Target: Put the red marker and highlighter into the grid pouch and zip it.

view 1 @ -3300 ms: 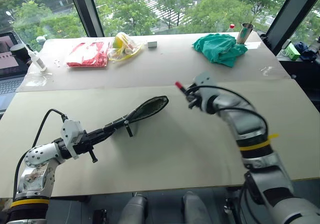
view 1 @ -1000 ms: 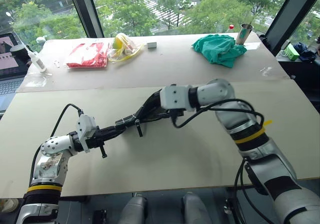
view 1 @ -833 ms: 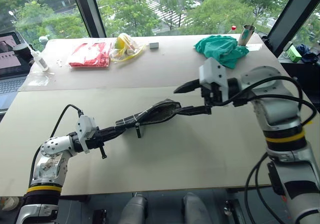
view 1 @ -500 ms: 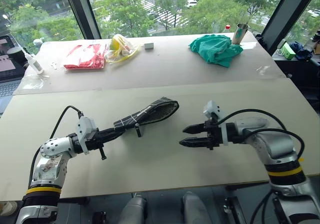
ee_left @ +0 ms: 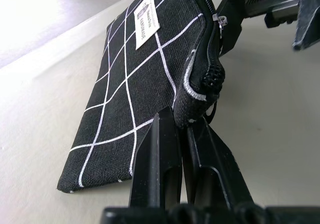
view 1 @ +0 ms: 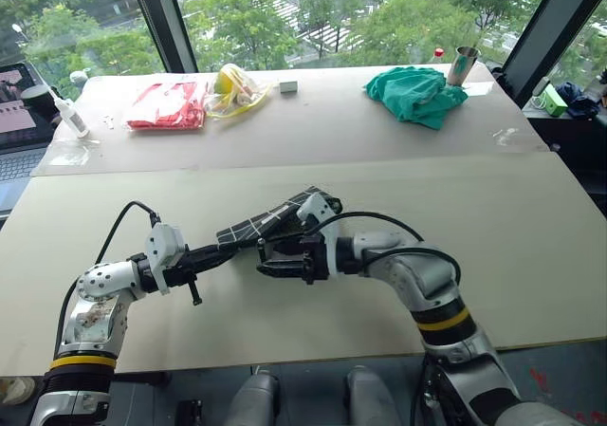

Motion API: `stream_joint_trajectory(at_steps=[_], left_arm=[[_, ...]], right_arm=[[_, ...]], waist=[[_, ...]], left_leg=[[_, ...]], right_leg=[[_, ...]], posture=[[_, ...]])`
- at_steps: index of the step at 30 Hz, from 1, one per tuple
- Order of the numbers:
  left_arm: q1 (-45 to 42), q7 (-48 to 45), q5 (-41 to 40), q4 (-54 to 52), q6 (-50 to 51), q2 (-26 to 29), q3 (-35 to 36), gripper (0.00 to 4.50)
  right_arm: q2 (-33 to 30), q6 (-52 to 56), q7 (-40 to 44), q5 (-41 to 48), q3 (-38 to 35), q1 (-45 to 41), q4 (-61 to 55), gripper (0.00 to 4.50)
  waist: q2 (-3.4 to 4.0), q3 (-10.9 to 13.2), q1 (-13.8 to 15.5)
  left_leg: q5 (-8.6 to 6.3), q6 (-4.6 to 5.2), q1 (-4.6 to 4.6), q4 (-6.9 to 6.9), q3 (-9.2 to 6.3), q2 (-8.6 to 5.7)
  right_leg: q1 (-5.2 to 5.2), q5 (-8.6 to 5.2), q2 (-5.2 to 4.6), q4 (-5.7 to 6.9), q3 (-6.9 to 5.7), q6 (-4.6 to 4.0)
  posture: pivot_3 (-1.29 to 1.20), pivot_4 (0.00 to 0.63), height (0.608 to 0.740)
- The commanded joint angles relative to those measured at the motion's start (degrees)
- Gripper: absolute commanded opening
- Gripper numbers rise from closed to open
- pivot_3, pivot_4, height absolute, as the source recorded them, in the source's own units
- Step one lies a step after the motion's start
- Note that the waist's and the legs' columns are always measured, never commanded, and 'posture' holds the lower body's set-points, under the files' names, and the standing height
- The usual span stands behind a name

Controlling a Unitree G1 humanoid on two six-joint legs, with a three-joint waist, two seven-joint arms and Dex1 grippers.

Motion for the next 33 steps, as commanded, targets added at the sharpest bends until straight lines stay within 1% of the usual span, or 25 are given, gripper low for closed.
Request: stream_joint_trajectory(at_steps=[1,5,7,8,10,11,16,21,27,30,33], left_arm=[[-0.38,-0.12,-0.45,-1.02,-0.5,0.23,0.33,0.0],[-0.43,0.14,-0.45,-1.2,-0.49,-0.04,0.21,0.0],[-0.41,0.24,-0.48,-1.26,-0.51,-0.16,0.1,0.0],[-0.35,0.28,-0.5,-1.32,-0.51,-0.18,0.08,0.0],[-0.26,0.29,-0.51,-1.37,-0.55,-0.24,0.06,0.0],[-0.21,0.3,-0.55,-1.42,-0.51,-0.27,0.07,0.0],[-0.28,0.32,-0.45,-1.28,-0.62,-0.45,-0.04,0.0],[-0.2,0.32,-0.38,-1.28,-0.74,-0.44,-0.03,0.0],[-0.25,0.42,-0.36,-1.11,-0.88,-0.41,0.14,0.0],[-0.08,0.52,-0.33,-1.24,-0.93,-0.49,0.13,0.0],[0.19,0.55,-0.28,-1.51,-0.94,-0.6,0.16,0.0]], right_arm=[[3.15,-3.01,-1.93,-0.95,0.38,-3.7,2.6,3.42],[5.02,-4.62,-3.14,-1.76,0.0,-5.81,5.29,3.42],[4.78,-4.39,-2.88,-1.42,-0.38,-6.08,5.28,2.91],[4.55,-4.35,-2.55,-1.18,-0.41,-6.06,5.11,2.78],[3.21,-4.49,-1.45,-0.66,-0.78,-5.9,3.72,2.03],[2.58,-4.06,-1.22,-0.37,-1.29,-6.06,3.39,1.75],[0.5,-2.91,-0.15,0.71,-2.37,-6.49,2.71,0.03],[-1.35,-1.83,1.52,2.43,-2.86,-6.41,0.62,0.03],[-9.22,2.62,6.69,7.29,-5.11,-7.37,-6.11,0.03],[-16.16,2.3,10.82,8.83,-5.51,-7.15,-10.72,0.03],[-22.79,-0.24,13.68,7.57,-4.89,-6.81,-12.82,0.03]], waist=[[0.0,0.0,-0.13],[0.0,0.0,-0.24],[0.0,0.0,-0.31],[0.0,0.0,-0.36],[0.01,0.0,-0.48],[0.0,0.0,-0.54],[0.0,0.0,-0.86],[0.0,0.0,-1.15],[0.0,0.0,-0.93],[0.0,0.0,-0.8],[0.0,0.0,-0.67]], left_leg=[[0.0,0.0,0.0,0.0,-0.01,0.0],[0.01,-0.02,0.0,0.0,-0.02,0.0],[0.01,-0.02,-0.01,0.0,-0.04,0.0],[0.01,-0.02,-0.01,0.0,-0.04,0.0],[0.01,-0.02,-0.01,0.0,-0.04,0.0],[0.01,-0.02,-0.01,0.0,-0.05,0.0],[0.0,0.0,-0.01,-0.02,-0.06,0.0],[-0.01,0.0,-0.01,-0.03,-0.07,0.01],[-0.02,0.03,-0.05,-0.02,-0.1,-0.01],[-0.09,0.14,-0.06,-0.02,-0.1,-0.01],[-0.1,0.16,-0.07,-0.02,-0.07,-0.01]], right_leg=[[-0.01,0.0,0.0,0.0,0.0,0.0],[-0.02,0.0,0.0,0.03,-0.01,0.0],[-0.02,0.0,0.0,0.04,-0.02,0.0],[-0.03,0.0,0.0,0.04,-0.02,0.0],[-0.03,0.0,0.0,0.04,-0.02,0.0],[-0.03,0.0,0.0,0.04,-0.02,0.0],[-0.03,0.0,0.0,0.04,-0.05,0.0],[-0.04,0.0,0.0,0.07,-0.05,0.0],[-0.02,0.0,0.0,0.02,-0.07,0.0],[-0.02,0.0,0.0,0.0,-0.09,0.0],[-0.02,0.0,0.0,-0.03,-0.08,0.0]], posture=[[0.0,0.15,0.74],[0.0,0.15,0.74],[0.0,0.15,0.74],[0.0,0.15,0.74],[0.0,0.15,0.74],[0.0,0.15,0.74],[0.0,0.15,0.74],[0.0,0.15,0.74],[0.0,0.15,0.74],[0.0,0.15,0.74],[0.0,0.15,0.74]])
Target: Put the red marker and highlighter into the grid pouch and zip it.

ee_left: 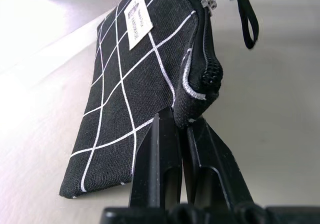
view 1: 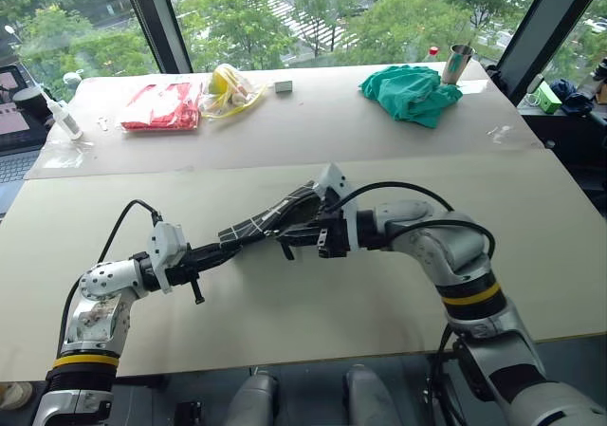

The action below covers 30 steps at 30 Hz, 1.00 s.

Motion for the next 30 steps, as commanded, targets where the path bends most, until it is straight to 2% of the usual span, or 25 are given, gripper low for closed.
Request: stream_joint_trajectory(at_steps=[1,7,12,13,14,18,20,22,25,30], left_arm=[[0.68,0.38,-0.12,-0.23,-0.54,0.52,0.78,0.0],[1.09,0.29,-0.18,-0.24,-0.86,0.64,0.93,0.0],[1.25,0.15,-0.34,-0.38,-1.07,0.76,1.11,0.0],[1.23,0.12,-0.4,-0.38,-1.08,0.79,1.17,0.0],[1.26,0.07,-0.44,-0.4,-1.12,0.83,1.22,0.0],[1.05,-0.34,-0.39,-0.27,-1.45,0.88,1.04,0.0],[0.38,-1.36,-0.05,0.18,-2.06,1.09,0.39,0.0],[-0.14,-2.12,0.2,0.62,-2.58,1.28,0.05,0.0],[-2.18,-4.53,0.47,2.58,-4.56,1.84,-0.24,0.0],[-9.3,-12.79,2.45,12.35,-15.57,2.1,-2.4,0.0]], right_arm=[[-7.66,-4.08,4.69,-0.64,-1.7,-0.31,-4.82,0.03],[-20.92,-16.02,9.43,-9.99,0.52,1.26,-0.23,0.03],[-25.32,-24.02,11.88,-12.95,-2.12,2.03,5.9,0.03],[-25.52,-24.98,12.13,-12.92,-2.76,2.09,6.95,0.59],[-25.24,-25.15,12.45,-12.26,-3.44,2.08,7.62,0.78],[-24.17,-24.49,12.43,-11.76,-3.95,3.37,7.36,2.16],[-23.4,-19.1,13.1,-7.33,-6.23,3.94,6.51,2.79],[-23.22,-17.46,13.64,-4.92,-8.13,4.55,5.74,2.79],[-26.01,-20.73,15.23,-5.24,-10.36,8.54,5.07,2.79],[-30.59,-23.06,20.26,-0.45,-19.79,20.52,0.4,2.79]], waist=[[0.0,0.0,0.04],[-0.01,0.0,0.41],[-0.02,0.01,0.72],[-0.02,0.01,0.71],[-0.03,0.01,0.77],[-0.03,0.01,0.93],[-0.03,0.02,0.97],[-0.04,0.02,1.03],[-0.04,0.02,1.32],[-0.05,0.03,2.58]], left_leg=[[-0.01,0.01,0.0,0.0,0.01,0.0],[-0.03,0.05,0.0,0.0,0.22,0.0],[-0.04,0.06,0.02,0.01,0.49,0.02],[-0.04,0.06,0.02,0.01,0.49,0.03],[-0.04,0.07,0.02,0.01,0.5,0.03],[-0.04,0.07,0.01,0.01,0.48,0.04],[-0.04,0.07,0.01,0.01,0.46,0.04],[-0.04,0.07,0.0,0.02,0.46,0.04],[-0.04,0.07,0.0,0.03,0.43,0.04],[-0.05,0.1,-0.02,0.06,0.53,0.02]], right_leg=[[0.01,0.0,0.0,-0.01,0.0,0.0],[0.03,0.0,0.0,-0.05,0.0,0.0],[0.04,0.0,0.0,-0.08,0.0,0.0],[0.04,0.0,0.0,-0.08,0.01,0.0],[0.04,0.0,0.0,-0.09,0.01,0.0],[0.06,0.0,0.0,-0.1,0.02,0.0],[0.07,0.0,0.0,-0.11,0.02,0.0],[0.08,0.0,0.0,-0.11,0.02,0.0],[0.08,0.0,0.0,-0.12,0.02,0.0],[0.17,0.01,0.0,-0.22,-0.07,0.01]], posture=[[0.0,0.15,0.74],[0.0,0.15,0.74],[0.0,0.15,0.74],[0.0,0.15,0.74],[0.0,0.15,0.74],[0.0,0.15,0.74],[0.0,0.15,0.74],[0.0,0.15,0.74],[0.0,0.15,0.74],[0.0,0.15,0.74]])
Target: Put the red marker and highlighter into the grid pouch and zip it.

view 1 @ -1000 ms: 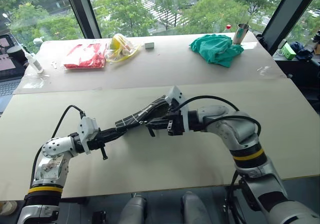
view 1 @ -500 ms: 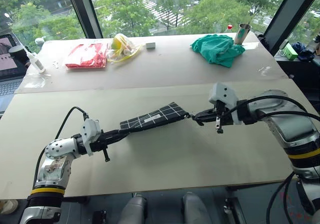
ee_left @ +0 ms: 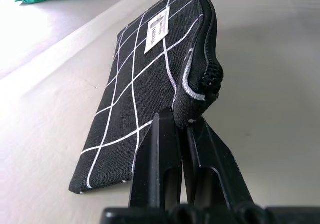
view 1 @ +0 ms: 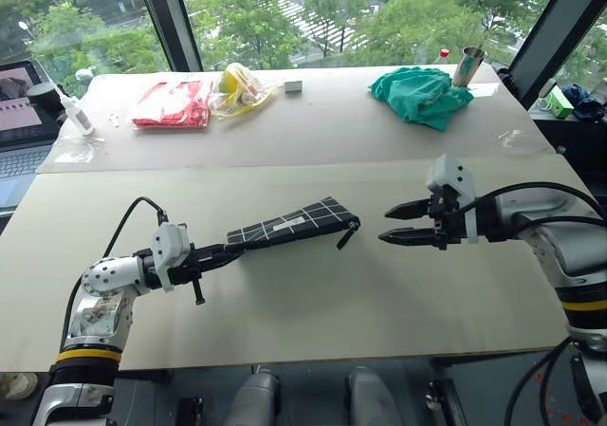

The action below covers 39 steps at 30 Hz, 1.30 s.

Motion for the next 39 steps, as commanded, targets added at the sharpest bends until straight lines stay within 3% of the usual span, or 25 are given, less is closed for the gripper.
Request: stream_joint_trajectory(at_steps=[1,4,8,14,18,25,27,32,36,39], left_arm=[[-6.67,-7.49,1.86,8.71,-10.33,0.43,-1.91,0.0],[-13.88,-12.47,4.5,18.99,-20.6,-0.65,-4.12,0.0],[-22.16,-15.81,5.15,28.75,-27.1,-4.25,-6.45,0.0],[-26.6,-16.09,5.86,35.7,-34.01,-6.65,-14.56,0.0],[-27.81,-16.09,5.32,38.18,-31.06,-5.66,-17.75,1.19],[-21.81,-16.09,2.62,30.71,-25.36,1.3,-21.85,3.84],[-17.68,-16.09,-2.02,21.28,-17.46,6.6,-21.0,4.46],[-8.15,-13.2,-12.46,3.95,3.26,16.46,-12.1,4.46],[3.66,5.83,-20.66,-4.27,28.44,20.32,0.4,4.46],[13.05,12.54,-23.77,-8.91,38.07,20.61,8.31,4.46]], right_arm=[[-3.62,-2.85,2.82,3.53,-8.57,6.87,-6.28,2.79],[-4.46,-2.22,1.43,5.46,-14.28,11.42,-9.98,2.79],[-3.0,0.12,-3.54,8.43,-21.04,14.9,-15.8,2.79],[-1.57,5.7,-10.46,16.34,-24.96,17.2,-27.59,2.79],[-1.89,6.82,-13.41,17.84,-24.65,17.35,-29.03,2.82],[-2.65,4.67,-13.83,15.22,-21.58,17.23,-23.98,2.82],[-3.47,3.86,-12.41,14.46,-21.28,16.65,-21.63,2.82],[-5.36,1.13,-9.54,11.99,-21.87,17.2,-15.25,2.82],[-4.93,-2.92,-8.52,7.51,-23.14,23.45,-9.29,2.82],[-4.03,-5.42,-9.0,5.5,-23.95,26.37,-5.87,2.82]], waist=[[0.0,0.0,0.44],[-0.02,0.01,0.49],[-0.04,0.02,0.27],[-0.05,0.03,-0.09],[-0.11,0.06,0.01],[-0.1,0.06,-0.01],[-0.1,0.06,-0.14],[-0.05,0.09,-1.04],[-0.04,0.09,-1.04],[-0.01,0.1,-1.29]], left_leg=[[0.0,0.0,0.0,0.03,0.02,0.0],[0.0,0.0,0.01,0.14,0.04,0.0],[-0.07,0.11,0.18,0.27,0.01,0.0],[-0.21,0.37,0.18,0.45,-0.07,0.0],[-0.27,0.46,0.13,0.7,-0.12,0.0],[-0.4,0.68,0.16,0.83,-0.14,-0.02],[-0.4,0.68,0.17,0.83,-0.15,-0.02],[-0.47,0.79,0.21,0.76,-0.38,0.08],[-0.52,0.87,0.34,0.74,-0.4,0.1],[-0.63,1.02,0.5,0.63,-0.32,0.2]], right_leg=[[0.0,0.0,0.0,0.01,-0.01,0.0],[0.1,0.0,0.0,0.03,-0.07,0.0],[0.45,0.01,0.01,-0.03,-0.17,0.03],[0.71,0.04,0.01,-0.12,-0.29,0.09],[0.78,0.05,0.02,-0.14,-0.37,0.11],[0.83,0.05,0.02,-0.12,-0.34,0.15],[0.83,0.05,0.02,-0.13,-0.33,0.15],[0.79,0.04,0.07,-0.13,-0.21,0.15],[0.85,0.02,0.08,-0.13,-0.16,0.18],[0.86,0.01,0.08,-0.13,0.0,0.2]], posture=[[0.0,0.15,0.74],[0.0,0.15,0.74],[0.0,0.15,0.74],[0.0,0.15,0.74],[0.0,0.15,0.74],[0.0,0.15,0.74],[0.0,0.15,0.74],[0.0,0.15,0.74],[0.0,0.15,0.74],[0.0,0.15,0.74]])
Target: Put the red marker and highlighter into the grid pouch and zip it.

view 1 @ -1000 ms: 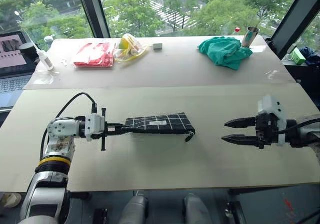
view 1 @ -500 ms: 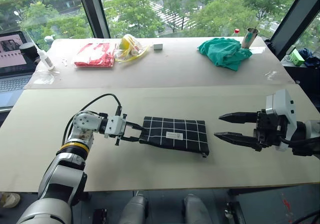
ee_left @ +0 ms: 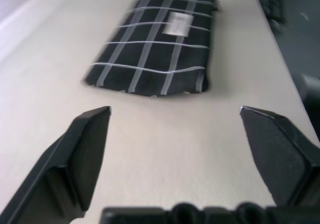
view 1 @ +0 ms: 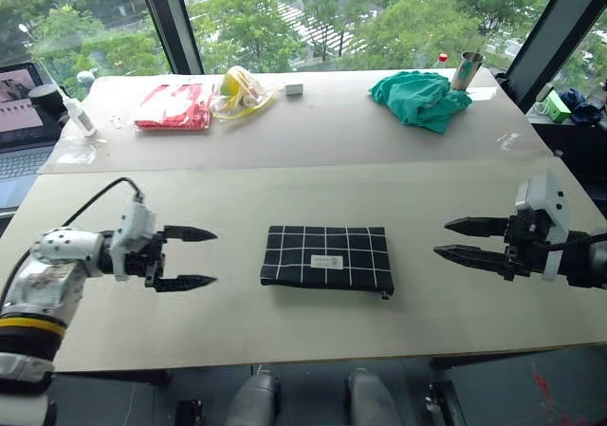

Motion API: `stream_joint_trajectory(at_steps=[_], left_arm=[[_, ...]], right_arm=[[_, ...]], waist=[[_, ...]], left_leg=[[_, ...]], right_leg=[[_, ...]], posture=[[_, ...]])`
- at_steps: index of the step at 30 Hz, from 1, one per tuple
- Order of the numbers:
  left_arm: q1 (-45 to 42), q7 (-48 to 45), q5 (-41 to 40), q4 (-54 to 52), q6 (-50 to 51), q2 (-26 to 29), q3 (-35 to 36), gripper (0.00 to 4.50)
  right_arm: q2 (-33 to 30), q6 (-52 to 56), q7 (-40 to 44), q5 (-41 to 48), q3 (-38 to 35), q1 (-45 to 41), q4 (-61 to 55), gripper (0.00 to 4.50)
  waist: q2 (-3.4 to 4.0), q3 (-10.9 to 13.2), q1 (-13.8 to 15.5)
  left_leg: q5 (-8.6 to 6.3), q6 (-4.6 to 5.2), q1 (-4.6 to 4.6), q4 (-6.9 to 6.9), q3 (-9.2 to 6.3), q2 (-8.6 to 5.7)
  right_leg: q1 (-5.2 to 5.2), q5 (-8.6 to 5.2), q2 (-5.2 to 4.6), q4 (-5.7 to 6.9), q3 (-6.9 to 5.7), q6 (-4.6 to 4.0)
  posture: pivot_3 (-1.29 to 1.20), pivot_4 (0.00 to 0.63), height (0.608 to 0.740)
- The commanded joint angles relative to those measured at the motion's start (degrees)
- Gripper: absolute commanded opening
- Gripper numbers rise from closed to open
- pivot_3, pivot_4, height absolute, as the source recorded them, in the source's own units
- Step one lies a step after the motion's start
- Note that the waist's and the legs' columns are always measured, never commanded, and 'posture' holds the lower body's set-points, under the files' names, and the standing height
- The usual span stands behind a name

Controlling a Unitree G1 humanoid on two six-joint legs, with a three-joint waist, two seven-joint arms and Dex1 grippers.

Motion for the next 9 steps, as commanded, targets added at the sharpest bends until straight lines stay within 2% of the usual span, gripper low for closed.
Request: stream_joint_trajectory(at_steps=[1,5,9], left_arm=[[7.91,7.21,-4.67,-5.7,11.47,0.26,8.83,4.46],[13.08,13.13,-5.22,-10.41,13.18,-3.74,15.54,4.46],[13.01,15.72,-3.27,-12.3,14.8,-5.55,16.24,4.46]], right_arm=[[0.88,-3.84,-0.28,-2.23,-2.9,1.44,3.02,2.82],[1.81,-4.39,-1.25,-2.54,-2.39,0.19,4.91,2.82],[2.73,-3.96,-2.11,-2.53,-0.95,-1.68,4.77,2.82]], waist=[[0.02,0.02,-0.08],[0.03,0.02,0.22],[0.03,0.02,1.12]], left_leg=[[0.0,0.0,0.0,-0.04,0.05,0.0],[0.01,-0.04,0.1,-0.06,0.14,0.09],[-0.02,-0.1,0.17,-0.08,0.21,0.09]], right_leg=[[-0.02,0.0,0.0,-0.01,0.02,0.0],[0.02,0.01,0.01,-0.03,0.08,-0.01],[0.08,0.01,0.0,-0.12,0.12,-0.02]], posture=[[0.0,0.15,0.74],[0.0,0.15,0.74],[0.0,0.15,0.74]])
